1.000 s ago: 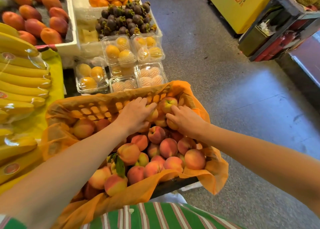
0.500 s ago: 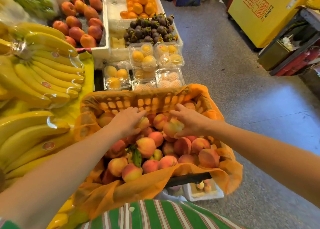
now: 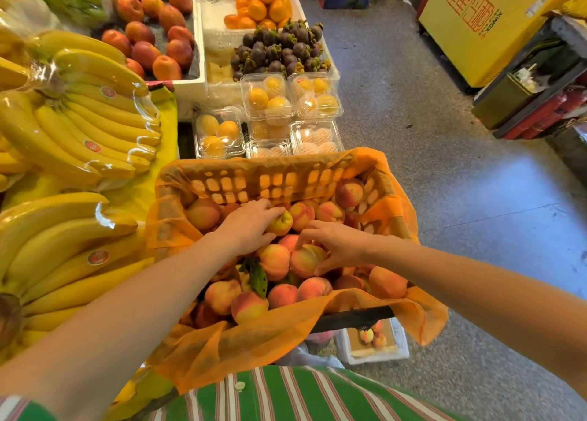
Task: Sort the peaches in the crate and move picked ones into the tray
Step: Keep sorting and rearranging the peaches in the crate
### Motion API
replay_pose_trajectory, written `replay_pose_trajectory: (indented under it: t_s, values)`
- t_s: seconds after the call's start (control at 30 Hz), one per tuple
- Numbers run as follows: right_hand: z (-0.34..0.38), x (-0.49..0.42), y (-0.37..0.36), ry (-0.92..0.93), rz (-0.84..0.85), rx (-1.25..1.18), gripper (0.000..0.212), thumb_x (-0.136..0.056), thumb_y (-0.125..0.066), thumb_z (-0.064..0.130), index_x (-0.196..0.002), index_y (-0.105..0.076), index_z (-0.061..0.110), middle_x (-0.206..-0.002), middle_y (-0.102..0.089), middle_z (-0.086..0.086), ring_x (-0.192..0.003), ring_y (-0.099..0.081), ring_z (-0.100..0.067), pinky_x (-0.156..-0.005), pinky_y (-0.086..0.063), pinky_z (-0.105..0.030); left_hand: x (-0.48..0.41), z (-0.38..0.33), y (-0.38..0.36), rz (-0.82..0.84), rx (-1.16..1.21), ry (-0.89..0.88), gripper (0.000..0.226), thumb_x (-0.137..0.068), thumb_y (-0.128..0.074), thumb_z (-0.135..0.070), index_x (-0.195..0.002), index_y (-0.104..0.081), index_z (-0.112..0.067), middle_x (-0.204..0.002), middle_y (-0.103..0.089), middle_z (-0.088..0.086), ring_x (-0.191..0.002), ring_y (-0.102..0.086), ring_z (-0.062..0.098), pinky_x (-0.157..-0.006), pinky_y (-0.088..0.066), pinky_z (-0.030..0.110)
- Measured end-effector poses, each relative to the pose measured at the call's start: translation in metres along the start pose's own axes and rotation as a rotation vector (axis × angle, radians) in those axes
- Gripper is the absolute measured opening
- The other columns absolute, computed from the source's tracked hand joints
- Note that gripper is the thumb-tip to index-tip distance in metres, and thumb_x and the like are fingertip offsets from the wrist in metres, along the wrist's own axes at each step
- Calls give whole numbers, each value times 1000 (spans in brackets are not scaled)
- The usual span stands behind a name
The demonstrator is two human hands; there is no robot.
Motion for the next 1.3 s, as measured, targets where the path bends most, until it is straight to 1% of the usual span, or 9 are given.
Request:
replay_pose_trajectory:
  t_s: [0.2, 0.3, 0.37, 0.53, 0.7, 0.83, 1.03, 1.13, 1.3]
  values:
    - [-12, 11, 31, 6, -157, 19, 39, -84, -69, 24, -121, -60, 19, -115, -62, 1, -101, -56, -12, -76, -39, -18, 0, -8, 16, -81, 36, -67, 52, -92, -55, -42, -139, -43, -25, -132, -46, 4, -118, -47, 24, -89, -47, 37]
    - [-42, 17, 65, -71, -347, 209, 37, -82, -67, 23, -117, -61, 15, -111, -62, -5, -103, -59, -24, -80, -46, -33, -6, -16, 17, -39, 51, -101, 57, -88, -55, -53, -138, -45, -27, -133, -47, 3, -120, -45, 24, -94, -45, 39]
    - [-64, 18, 73, -206, -334, 433, 40, -84, -62, 25, -122, -57, 14, -118, -57, -8, -104, -55, -30, -81, -45, -40, -8, -22, 11, 38, 41, -113, 69, -83, -53, -65, -140, -42, -27, -142, -42, 4, -127, -38, 24, -101, -39, 42]
    - [-78, 8, 67, -355, -220, 724, 39, -92, -48, 13, -130, -44, 9, -124, -49, -13, -107, -52, -31, -82, -42, -37, -6, -33, -9, 172, -65, -110, 97, -67, -49, -85, -146, -34, -30, -154, -26, 5, -141, -17, 28, -113, -24, 49]
    - [-82, 2, 74, -345, -329, 819, 21, -85, -59, 8, -106, -56, 7, -105, -57, -13, -90, -57, -28, -64, -36, -33, -7, -25, -14, 152, -53, -134, 93, -71, -57, -76, -145, -36, -25, -155, -23, 4, -141, -14, 27, -114, -24, 46]
    - [-89, 1, 71, -319, -313, 724, 24, -85, -59, 11, -108, -52, 8, -103, -59, -12, -91, -58, -29, -66, -41, -34, -8, -20, -15, 135, 23, -160, 83, -74, -64, -66, -143, -37, -28, -155, -21, 5, -142, -14, 27, -112, -24, 46]
    - [-83, 10, 84, -238, -428, 511, 42, -74, -68, 38, -101, -51, 11, -99, -62, -9, -89, -58, -29, -72, -48, -41, -1, -5, -15, 155, 84, -115, 85, -74, -69, -60, -145, -31, -33, -158, -9, 5, -144, -8, 27, -115, -22, 50]
    - [-58, 11, 84, -71, -441, 188, 54, -68, -78, 44, -103, -55, 8, -97, -63, -8, -88, -59, -27, -71, -47, -37, 10, 6, -1, 120, 157, -82, 75, -80, -66, -56, -143, -37, -28, -149, -30, 3, -135, -31, 22, -108, -34, 41]
    - [7, -19, 57, 144, -270, -94, 64, -68, -79, 50, -116, -59, 13, -107, -66, -3, -95, -62, -19, -79, -51, -35, 41, 30, 50, -232, 49, -41, 21, -86, -61, -38, -100, -68, -24, -97, -64, -2, -95, -61, 22, -76, -48, 39]
Point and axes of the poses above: each hand's wrist, its own x-axis away from the middle knuckle, its own y-axis out of the back of the hand, z = x × y, the point moved 8 cm from there along -x, towards the middle knuckle
